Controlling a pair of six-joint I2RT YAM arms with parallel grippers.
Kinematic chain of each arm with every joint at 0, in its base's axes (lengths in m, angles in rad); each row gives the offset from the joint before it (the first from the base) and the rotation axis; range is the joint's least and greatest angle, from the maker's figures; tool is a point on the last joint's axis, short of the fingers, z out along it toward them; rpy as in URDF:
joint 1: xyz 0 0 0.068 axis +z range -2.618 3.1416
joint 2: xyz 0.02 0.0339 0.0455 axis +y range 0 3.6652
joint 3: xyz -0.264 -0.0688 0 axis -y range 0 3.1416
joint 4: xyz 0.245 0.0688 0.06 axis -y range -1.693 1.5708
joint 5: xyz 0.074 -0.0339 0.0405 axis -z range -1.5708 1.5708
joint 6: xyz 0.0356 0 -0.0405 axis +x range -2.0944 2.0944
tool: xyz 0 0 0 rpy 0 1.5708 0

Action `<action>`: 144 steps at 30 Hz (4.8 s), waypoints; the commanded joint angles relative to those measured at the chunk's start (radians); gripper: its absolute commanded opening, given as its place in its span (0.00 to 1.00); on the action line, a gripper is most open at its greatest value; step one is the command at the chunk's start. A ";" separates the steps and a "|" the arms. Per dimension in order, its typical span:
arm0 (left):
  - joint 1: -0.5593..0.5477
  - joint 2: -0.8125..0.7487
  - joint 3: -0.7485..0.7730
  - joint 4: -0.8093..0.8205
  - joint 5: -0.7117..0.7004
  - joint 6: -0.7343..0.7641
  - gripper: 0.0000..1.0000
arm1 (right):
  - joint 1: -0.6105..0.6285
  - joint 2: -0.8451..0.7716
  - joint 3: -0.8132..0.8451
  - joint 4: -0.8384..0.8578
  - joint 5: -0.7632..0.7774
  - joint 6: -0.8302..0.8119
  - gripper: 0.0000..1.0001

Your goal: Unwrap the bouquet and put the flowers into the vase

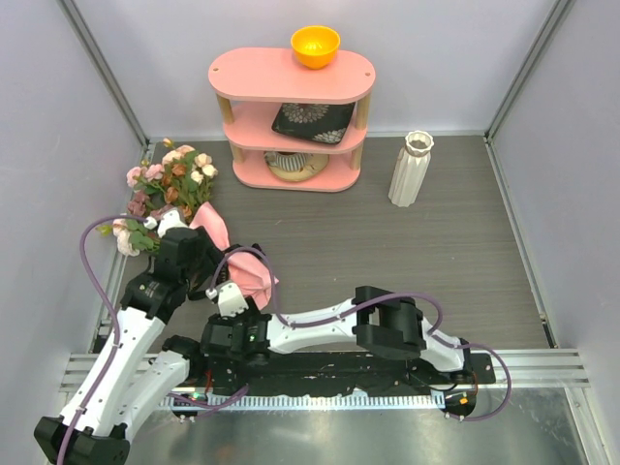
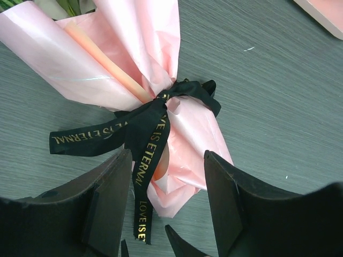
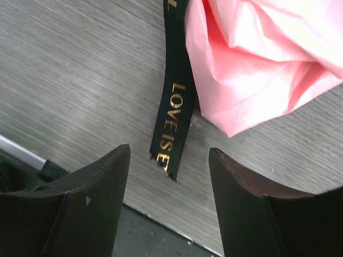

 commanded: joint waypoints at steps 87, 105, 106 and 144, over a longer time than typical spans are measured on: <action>0.002 0.153 0.116 0.135 -0.221 0.092 0.00 | -0.218 -0.561 -0.707 0.651 -0.298 -0.242 0.01; 0.206 0.397 0.403 0.153 -0.314 0.021 0.00 | -0.213 -0.752 -1.052 0.608 -0.285 -0.055 0.01; 0.218 0.391 0.440 0.149 -0.336 0.015 0.00 | -0.211 -0.756 -1.053 0.603 -0.284 -0.052 0.01; 0.231 0.282 0.578 0.474 -0.661 0.289 0.00 | -0.175 -1.360 -1.190 0.080 0.032 0.221 0.01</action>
